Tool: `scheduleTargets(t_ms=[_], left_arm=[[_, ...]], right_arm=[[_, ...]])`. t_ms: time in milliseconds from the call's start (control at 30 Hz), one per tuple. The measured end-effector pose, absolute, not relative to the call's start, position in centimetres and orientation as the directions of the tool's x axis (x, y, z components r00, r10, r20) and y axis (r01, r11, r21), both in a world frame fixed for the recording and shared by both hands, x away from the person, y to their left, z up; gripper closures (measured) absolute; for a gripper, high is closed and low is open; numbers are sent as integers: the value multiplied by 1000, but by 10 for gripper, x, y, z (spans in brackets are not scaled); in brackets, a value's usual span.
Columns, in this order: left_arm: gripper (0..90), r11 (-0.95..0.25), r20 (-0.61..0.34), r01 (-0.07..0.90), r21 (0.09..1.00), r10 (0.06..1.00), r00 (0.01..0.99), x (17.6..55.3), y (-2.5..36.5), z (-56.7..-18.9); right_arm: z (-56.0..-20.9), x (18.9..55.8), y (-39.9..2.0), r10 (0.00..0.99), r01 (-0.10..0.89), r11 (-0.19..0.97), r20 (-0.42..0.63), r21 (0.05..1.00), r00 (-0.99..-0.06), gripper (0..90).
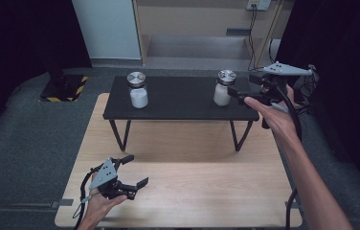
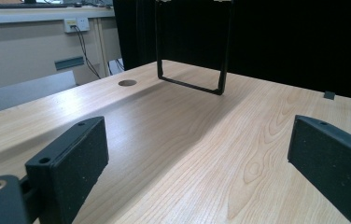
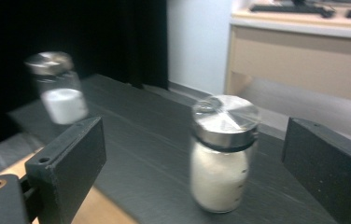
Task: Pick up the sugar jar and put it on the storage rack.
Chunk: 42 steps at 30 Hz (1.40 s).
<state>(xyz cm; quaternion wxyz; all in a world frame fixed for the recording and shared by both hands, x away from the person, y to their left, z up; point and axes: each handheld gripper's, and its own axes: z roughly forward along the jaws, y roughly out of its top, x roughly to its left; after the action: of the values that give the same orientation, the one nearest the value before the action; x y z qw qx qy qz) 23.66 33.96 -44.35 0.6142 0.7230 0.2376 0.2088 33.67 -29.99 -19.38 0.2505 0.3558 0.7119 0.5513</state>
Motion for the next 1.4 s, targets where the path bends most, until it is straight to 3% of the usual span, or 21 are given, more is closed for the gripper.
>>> scheduleTargets(t_ms=[433,700,1400], left_arm=[[36,-138,12,88,987,598,801,237,339,-444],[36,-141,14,88,986,598,801,237,338,-444],[36,-146,18,87,985,598,801,236,337,-444]], right_arm=[[-211,283,-334,698,122,153,-20,981,-716,67],[-241,265,-349,669,92,169,-46,981,-742,67],[-328,246,-327,731,85,158,-58,984,-680,67]])
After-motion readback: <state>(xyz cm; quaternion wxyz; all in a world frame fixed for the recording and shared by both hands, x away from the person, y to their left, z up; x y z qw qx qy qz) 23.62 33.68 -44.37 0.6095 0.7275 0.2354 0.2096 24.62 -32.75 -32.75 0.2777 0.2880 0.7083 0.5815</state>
